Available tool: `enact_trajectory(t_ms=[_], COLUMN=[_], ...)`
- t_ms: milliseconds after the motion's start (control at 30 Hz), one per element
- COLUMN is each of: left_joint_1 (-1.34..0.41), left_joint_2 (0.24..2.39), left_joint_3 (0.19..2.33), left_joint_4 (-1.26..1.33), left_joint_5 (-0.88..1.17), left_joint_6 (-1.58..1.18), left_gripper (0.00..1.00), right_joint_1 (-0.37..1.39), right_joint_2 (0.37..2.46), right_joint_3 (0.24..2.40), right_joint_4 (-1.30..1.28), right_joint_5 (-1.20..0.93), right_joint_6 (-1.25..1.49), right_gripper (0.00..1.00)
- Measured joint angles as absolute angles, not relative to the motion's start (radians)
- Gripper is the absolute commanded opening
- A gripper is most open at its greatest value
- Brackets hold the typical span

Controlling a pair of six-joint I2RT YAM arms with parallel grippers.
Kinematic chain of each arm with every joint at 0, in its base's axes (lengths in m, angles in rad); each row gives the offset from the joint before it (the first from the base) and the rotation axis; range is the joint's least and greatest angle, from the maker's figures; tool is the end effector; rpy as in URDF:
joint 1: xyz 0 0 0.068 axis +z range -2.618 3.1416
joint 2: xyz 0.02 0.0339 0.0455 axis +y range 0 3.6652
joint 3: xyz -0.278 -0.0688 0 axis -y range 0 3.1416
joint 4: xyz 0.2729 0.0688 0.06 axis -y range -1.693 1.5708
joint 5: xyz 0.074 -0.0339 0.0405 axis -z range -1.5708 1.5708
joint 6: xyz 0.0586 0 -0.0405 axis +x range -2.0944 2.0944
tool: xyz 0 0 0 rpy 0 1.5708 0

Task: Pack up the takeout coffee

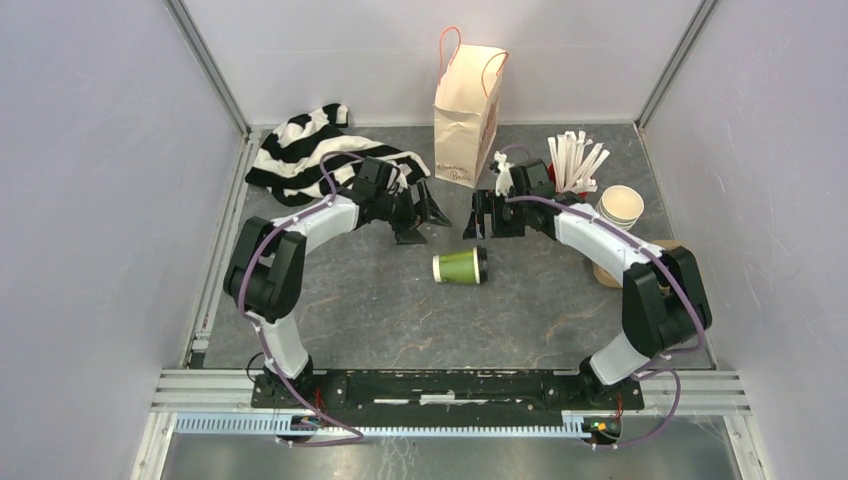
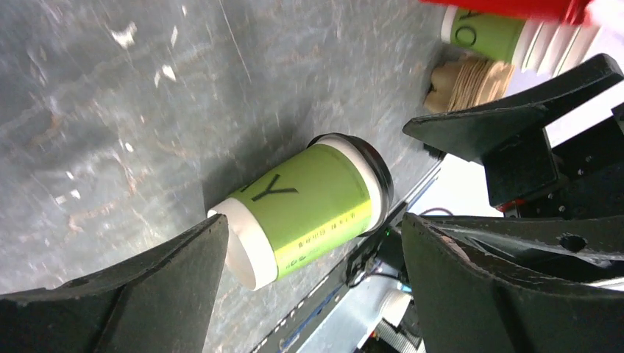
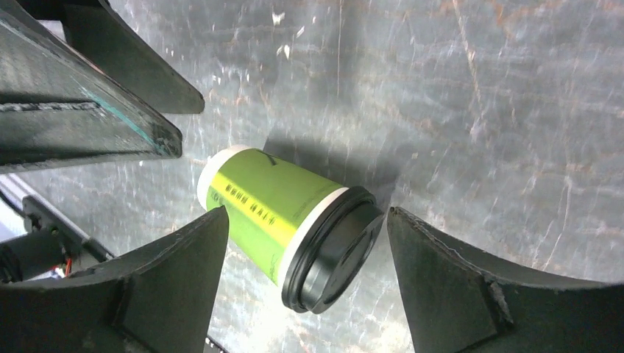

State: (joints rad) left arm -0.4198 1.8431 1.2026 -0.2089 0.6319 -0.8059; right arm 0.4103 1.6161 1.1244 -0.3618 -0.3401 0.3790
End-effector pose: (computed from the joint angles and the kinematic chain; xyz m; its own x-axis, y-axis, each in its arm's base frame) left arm 0.3781 -0.2067 0.1752 -0.9691 -0.2050 -0.1373 -0.0203 0.6209 -0.7836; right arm 0.3466 0.1721 0.2179 -0.8555 0.0082 -0.5177 -0.2805 0.8331 0.4768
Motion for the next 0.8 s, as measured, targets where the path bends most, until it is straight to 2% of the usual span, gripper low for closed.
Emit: enact_trajectory(t_ms=[200, 400, 533, 800], left_joint_1=[-0.508, -0.586, -0.585, -0.587], left_joint_2=[1.744, 1.581, 1.557, 1.565], left_joint_3=[1.14, 0.974, 0.922, 0.877], left_joint_4=[-0.34, -0.434, -0.447, -0.425], left_joint_5=[0.596, 0.547, 0.533, 0.566], left_joint_6=[-0.762, -0.758, -0.758, -0.759], left_gripper=[0.91, 0.92, 0.84, 0.64], right_joint_1=[0.412, 0.435, 0.473, 0.539], right_joint_2=[1.472, 1.333, 1.266, 1.222], right_joint_3=[0.928, 0.736, 0.653, 0.545], right_joint_4=[-0.376, -0.377, -0.342, -0.226], right_joint_5=[-0.416, -0.477, -0.52, -0.561], right_joint_6=[0.429, 0.481, 0.524, 0.645], right_gripper=[0.81, 0.83, 0.81, 0.63])
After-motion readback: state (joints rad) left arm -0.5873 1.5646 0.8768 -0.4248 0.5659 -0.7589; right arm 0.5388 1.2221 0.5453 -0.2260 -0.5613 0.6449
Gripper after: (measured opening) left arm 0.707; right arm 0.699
